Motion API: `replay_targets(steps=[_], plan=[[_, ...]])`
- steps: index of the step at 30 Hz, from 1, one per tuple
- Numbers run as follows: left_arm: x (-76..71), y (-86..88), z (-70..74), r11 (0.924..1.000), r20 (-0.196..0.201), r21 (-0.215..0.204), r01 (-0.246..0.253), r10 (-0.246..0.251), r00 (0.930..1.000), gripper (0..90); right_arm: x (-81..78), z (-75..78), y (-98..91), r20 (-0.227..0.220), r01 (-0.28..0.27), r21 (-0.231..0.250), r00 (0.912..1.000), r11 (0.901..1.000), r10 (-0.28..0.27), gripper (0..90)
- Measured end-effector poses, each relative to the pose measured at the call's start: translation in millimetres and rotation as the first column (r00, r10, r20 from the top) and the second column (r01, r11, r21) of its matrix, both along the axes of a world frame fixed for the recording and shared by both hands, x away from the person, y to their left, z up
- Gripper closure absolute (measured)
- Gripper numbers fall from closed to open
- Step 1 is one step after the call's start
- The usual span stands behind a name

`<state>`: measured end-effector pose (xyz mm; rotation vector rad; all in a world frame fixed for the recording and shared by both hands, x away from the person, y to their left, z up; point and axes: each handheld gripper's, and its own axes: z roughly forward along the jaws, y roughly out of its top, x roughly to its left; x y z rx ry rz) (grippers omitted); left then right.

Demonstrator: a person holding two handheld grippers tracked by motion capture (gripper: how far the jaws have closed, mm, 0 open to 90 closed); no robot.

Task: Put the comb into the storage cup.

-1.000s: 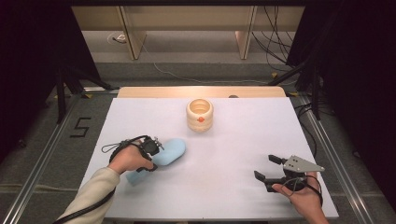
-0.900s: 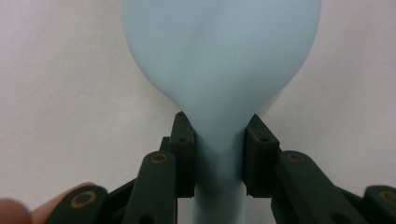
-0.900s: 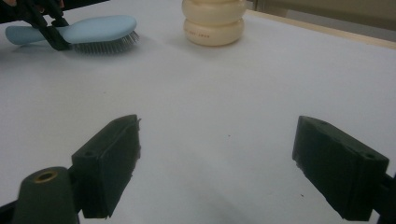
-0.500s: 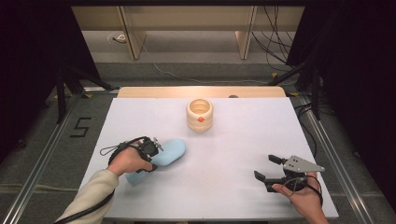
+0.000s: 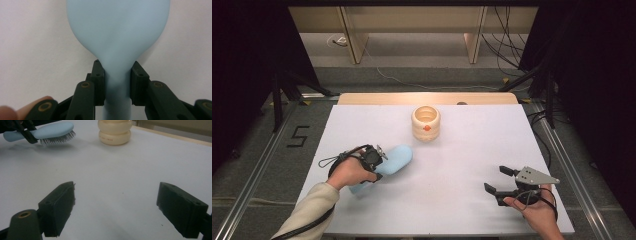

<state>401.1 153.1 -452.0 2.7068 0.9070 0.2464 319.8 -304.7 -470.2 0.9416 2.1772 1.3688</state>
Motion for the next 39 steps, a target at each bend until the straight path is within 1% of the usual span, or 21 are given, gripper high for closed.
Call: replay_targets(steps=[5,6,8,9,10,12,13,16,20,21,24,25,27,29,30,31,32,34,35,36,39], plan=[[-1.5,-2.2,4.1,0.9997,0.037,-0.026,-0.002,0.003,0.9993,69.3,0.1,-0.1,-0.1,0.001,0.000,0.000,1.0000,1.0000,0.000,16.0],[-2.2,-2.8,5.0,0.9995,0.035,-0.032,0.000,0.001,0.9994,69.3,0.0,0.0,-0.1,0.000,0.000,0.000,1.0000,1.0000,0.000,16.0],[-3.2,-3.9,6.8,0.9990,0.051,-0.044,0.000,0.002,0.9987,69.3,-0.1,0.2,-0.2,0.005,0.001,0.001,1.0000,1.0000,-0.001,16.0],[-4.1,-4.5,7.5,0.9987,0.051,-0.051,-0.001,0.004,0.9987,69.2,-0.1,0.4,-0.4,0.007,0.002,0.002,1.0000,1.0000,-0.002,16.0],[-4.4,-5.0,8.2,0.9983,0.065,-0.058,-0.006,0.010,0.9978,69.2,0.0,0.5,-0.4,0.008,0.003,0.006,1.0000,1.0000,-0.003,16.0],[-5.2,-5.6,9.4,0.9976,0.065,-0.070,-0.004,0.009,0.9979,69.2,0.0,0.4,-0.6,0.007,0.003,0.004,1.0000,1.0000,-0.003,16.0],[-5.7,-5.9,9.8,0.9965,0.070,-0.082,-0.012,0.018,0.9974,69.2,0.0,0.4,-0.5,0.007,0.003,0.004,1.0000,1.0000,-0.003,16.0],[-6.7,-6.9,11.5,0.9949,0.087,-0.099,-0.017,0.025,0.9959,69.2,0.0,0.4,-0.5,0.007,0.003,0.005,1.0000,1.0000,-0.003,16.0],[-8.7,-8.2,14.9,0.9936,0.112,-0.110,-0.023,0.035,0.9931,69.3,0.0,0.4,-0.7,0.007,0.005,0.006,1.0000,1.0000,-0.005,16.0],[-9.5,-8.8,15.8,0.9921,0.118,-0.122,-0.030,0.045,0.9920,69.3,0.1,0.4,-0.7,0.006,0.005,0.007,1.0000,1.0000,-0.005,16.0],[-11.6,-9.7,19.2,0.9901,0.129,-0.137,-0.030,0.048,0.9905,69.3,0.1,0.4,-0.8,0.006,0.005,0.007,1.0000,1.0000,-0.005,16.0],[-12.6,-10.2,20.8,0.9877,0.134,-0.153,-0.033,0.054,0.9896,69.3,0.0,0.4,-0.8,0.006,0.007,0.007,1.0000,1.0000,-0.007,16.0],[-13.9,-11.0,22.7,0.9863,0.139,-0.161,-0.035,0.058,0.9885,69.3,0.2,0.3,-0.9,0.007,0.008,0.004,0.9999,1.0000,-0.008,16.1],[-15.0,-11.9,23.7,0.9836,0.157,-0.177,-0.037,0.066,0.9854,69.3,0.2,0.3,-1.0,0.006,0.008,0.006,1.0000,1.0000,-0.008,16.0],[-15.3,-12.2,24.3,0.9830,0.156,-0.181,-0.030,0.058,0.9860,69.3,0.2,0.3,-1.1,0.006,0.008,0.005,0.9999,0.9999,-0.008,16.1],[-15.9,-12.6,24.9,0.9811,0.171,-0.193,-0.019,0.053,0.9839,69.3,0.1,0.4,-1.1,0.006,0.008,0.007,0.9999,0.9999,-0.008,16.0],[-16.6,-13.2,25.2,0.9763,0.190,-0.216,-0.017,0.059,0.9799,69.3,0.1,0.4,-1.1,0.006,0.008,0.008,0.9999,0.9999,-0.009,16.1],[-17.3,-14.2,27.3,0.9732,0.213,-0.230,-0.009,0.059,0.9753,69.3,0.0,0.5,-1.1,0.006,0.009,0.008,0.9999,0.9999,-0.009,16.0],[-17.8,-14.9,27.8,0.9705,0.230,-0.241,-0.012,0.069,0.9707,69.3,0.1,0.5,-1.1,0.007,0.008,0.008,0.9999,0.9999,-0.009,16.1],[-18.0,-15.0,28.7,0.9703,0.232,-0.242,-0.007,0.065,0.9705,69.3,0.0,0.5,-1.2,0.006,0.009,0.007,0.9999,0.9999,-0.009,16.1],[-18.4,-15.1,28.8,0.9657,0.242,-0.259,-0.013,0.078,0.9672,69.3,0.0,0.6,-1.3,0.006,0.008,0.007,0.9999,0.9999,-0.008,16.0]])
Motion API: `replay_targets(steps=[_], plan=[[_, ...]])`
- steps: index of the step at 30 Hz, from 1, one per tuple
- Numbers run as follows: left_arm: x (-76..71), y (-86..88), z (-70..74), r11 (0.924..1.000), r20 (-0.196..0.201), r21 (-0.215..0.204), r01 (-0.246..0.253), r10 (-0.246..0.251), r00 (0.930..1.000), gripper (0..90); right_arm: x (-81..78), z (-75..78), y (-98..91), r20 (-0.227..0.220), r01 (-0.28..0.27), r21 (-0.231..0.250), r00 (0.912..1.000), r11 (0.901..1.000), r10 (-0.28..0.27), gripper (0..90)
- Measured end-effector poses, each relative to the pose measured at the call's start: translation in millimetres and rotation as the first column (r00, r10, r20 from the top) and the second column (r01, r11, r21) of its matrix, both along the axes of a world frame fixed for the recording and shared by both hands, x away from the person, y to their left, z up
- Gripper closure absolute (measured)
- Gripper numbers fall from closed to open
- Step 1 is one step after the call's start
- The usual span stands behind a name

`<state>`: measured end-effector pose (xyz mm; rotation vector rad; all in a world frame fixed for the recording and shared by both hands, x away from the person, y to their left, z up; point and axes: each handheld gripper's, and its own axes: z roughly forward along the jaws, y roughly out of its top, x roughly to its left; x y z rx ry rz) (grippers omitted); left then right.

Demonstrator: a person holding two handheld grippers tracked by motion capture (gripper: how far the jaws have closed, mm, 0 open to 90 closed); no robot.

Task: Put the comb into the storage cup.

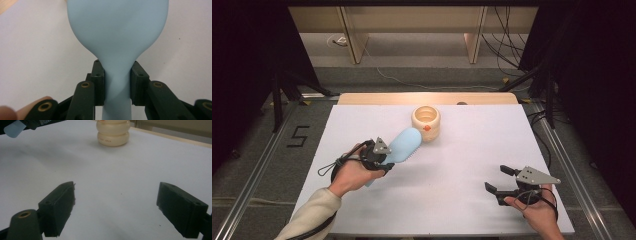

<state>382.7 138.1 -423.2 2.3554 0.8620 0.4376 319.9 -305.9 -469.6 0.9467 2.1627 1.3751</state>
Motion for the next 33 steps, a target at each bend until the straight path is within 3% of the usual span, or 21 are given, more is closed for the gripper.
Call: replay_targets(steps=[11,20,24,33], plan=[[-4.0,2.0,-2.3,0.9955,0.049,-0.091,-0.026,0.031,0.9983,69.3,-0.4,0.3,0.0,0.002,0.000,0.001,1.0000,1.0000,0.000,16.0],[-11.3,3.2,-3.9,0.9893,0.097,-0.140,-0.042,0.056,0.9937,69.3,-0.1,0.2,-0.1,-0.002,0.000,0.010,1.0000,1.0000,0.000,16.0],[-13.4,1.9,-5.2,0.9815,0.102,-0.189,-0.033,0.053,0.9933,69.3,0.2,0.3,0.1,-0.006,-0.002,0.024,1.0000,0.9997,0.002,15.9],[-15.5,-3.3,-9.9,0.9778,0.127,-0.208,-0.027,0.054,0.9904,69.3,0.8,0.8,0.6,-0.008,0.012,0.060,0.9999,0.9981,-0.012,15.6]])
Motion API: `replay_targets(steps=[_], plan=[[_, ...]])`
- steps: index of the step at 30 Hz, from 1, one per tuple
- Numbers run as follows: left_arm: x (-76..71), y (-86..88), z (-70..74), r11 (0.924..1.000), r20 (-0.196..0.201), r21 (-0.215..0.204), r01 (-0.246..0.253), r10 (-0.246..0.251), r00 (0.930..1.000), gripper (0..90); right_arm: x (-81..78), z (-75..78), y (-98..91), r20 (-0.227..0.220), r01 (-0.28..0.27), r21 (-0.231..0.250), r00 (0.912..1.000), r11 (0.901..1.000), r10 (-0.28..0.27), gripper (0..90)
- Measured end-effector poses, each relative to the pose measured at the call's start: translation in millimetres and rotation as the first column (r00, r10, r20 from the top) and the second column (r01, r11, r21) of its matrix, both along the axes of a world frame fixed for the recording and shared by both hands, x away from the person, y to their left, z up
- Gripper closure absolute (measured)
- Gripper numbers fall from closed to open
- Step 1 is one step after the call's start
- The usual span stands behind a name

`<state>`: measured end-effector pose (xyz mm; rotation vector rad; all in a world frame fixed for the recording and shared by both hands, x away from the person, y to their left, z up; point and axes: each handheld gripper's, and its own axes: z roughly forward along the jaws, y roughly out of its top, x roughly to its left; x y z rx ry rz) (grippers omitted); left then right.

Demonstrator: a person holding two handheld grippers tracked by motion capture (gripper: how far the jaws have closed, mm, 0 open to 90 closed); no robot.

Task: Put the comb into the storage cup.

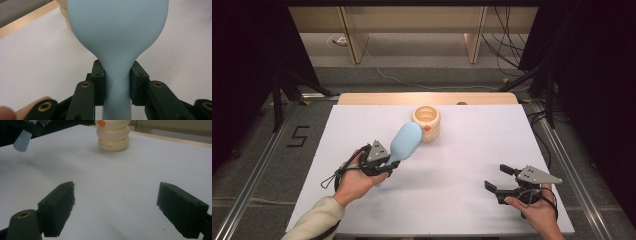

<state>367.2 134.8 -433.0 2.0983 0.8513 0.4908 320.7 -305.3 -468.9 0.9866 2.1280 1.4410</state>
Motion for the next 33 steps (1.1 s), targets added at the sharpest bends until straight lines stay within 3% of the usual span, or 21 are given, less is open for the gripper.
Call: replay_targets(steps=[10,20,26,33], plan=[[-1.5,-1.2,2.2,0.9981,0.034,-0.057,-0.022,0.024,0.9992,69.3,0.6,4.3,2.9,0.028,0.037,0.047,0.9989,0.9982,-0.038,14.4],[-3.8,-5.9,4.2,0.9977,0.040,-0.067,-0.014,0.017,0.9991,69.3,4.3,11.2,12.8,0.056,0.037,0.038,0.9977,0.9986,-0.039,0.8],[-4.5,-7.0,5.1,0.9973,0.046,-0.072,-0.017,0.020,0.9988,69.3,5.0,15.2,15.7,0.067,0.042,0.033,0.9967,0.9986,-0.044,0.3],[-6.1,-9.5,7.0,0.9963,0.064,-0.085,-0.014,0.020,0.9978,69.3,9.5,17.7,20.2,0.060,0.053,0.072,0.9966,0.9960,-0.057,0.3]])
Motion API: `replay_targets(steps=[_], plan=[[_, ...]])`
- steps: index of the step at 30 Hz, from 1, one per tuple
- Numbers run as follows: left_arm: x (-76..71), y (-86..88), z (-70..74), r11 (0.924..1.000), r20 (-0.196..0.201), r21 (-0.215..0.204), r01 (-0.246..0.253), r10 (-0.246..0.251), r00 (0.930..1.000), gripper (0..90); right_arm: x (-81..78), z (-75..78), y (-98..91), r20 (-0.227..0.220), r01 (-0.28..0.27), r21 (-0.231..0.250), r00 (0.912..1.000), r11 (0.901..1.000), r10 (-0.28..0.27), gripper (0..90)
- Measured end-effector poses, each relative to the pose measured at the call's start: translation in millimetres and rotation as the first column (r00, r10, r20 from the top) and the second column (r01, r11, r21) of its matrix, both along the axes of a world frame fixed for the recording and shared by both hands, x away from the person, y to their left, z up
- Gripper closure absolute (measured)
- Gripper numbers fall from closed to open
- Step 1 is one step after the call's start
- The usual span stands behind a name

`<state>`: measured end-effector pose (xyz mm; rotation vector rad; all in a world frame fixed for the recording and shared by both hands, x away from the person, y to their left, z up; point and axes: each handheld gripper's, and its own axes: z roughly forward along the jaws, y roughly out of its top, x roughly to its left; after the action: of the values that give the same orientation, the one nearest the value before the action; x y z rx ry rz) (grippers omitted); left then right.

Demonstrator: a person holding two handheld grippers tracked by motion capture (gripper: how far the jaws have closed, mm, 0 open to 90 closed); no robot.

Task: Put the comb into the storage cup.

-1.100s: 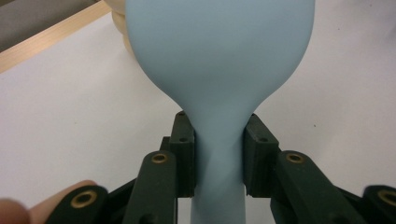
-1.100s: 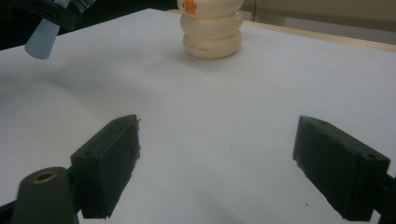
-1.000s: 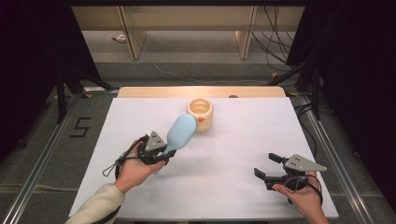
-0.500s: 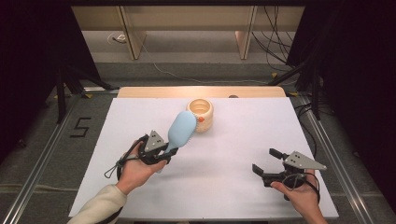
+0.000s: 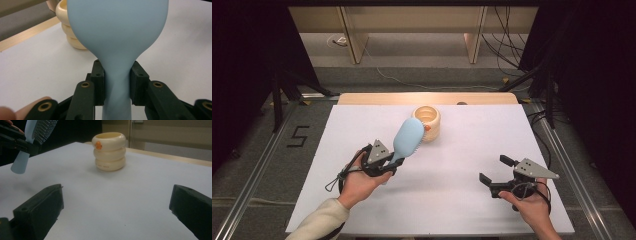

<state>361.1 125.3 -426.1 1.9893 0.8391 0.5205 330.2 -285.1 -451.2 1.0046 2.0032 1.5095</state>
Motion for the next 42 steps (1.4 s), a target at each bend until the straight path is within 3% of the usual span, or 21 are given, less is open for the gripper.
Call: replay_targets(steps=[14,42], plan=[[-1.9,-5.9,0.6,0.9999,0.004,-0.008,0.011,-0.011,0.9999,69.3,11.2,6.5,22.7,0.007,-0.029,0.049,0.9996,0.9984,0.029,0.3],[-4.9,-24.7,-0.9,0.9995,0.023,-0.019,0.024,-0.024,0.9995,69.3,19.5,20.5,61.7,0.019,-0.103,0.097,0.9947,0.9899,0.101,0.3]])
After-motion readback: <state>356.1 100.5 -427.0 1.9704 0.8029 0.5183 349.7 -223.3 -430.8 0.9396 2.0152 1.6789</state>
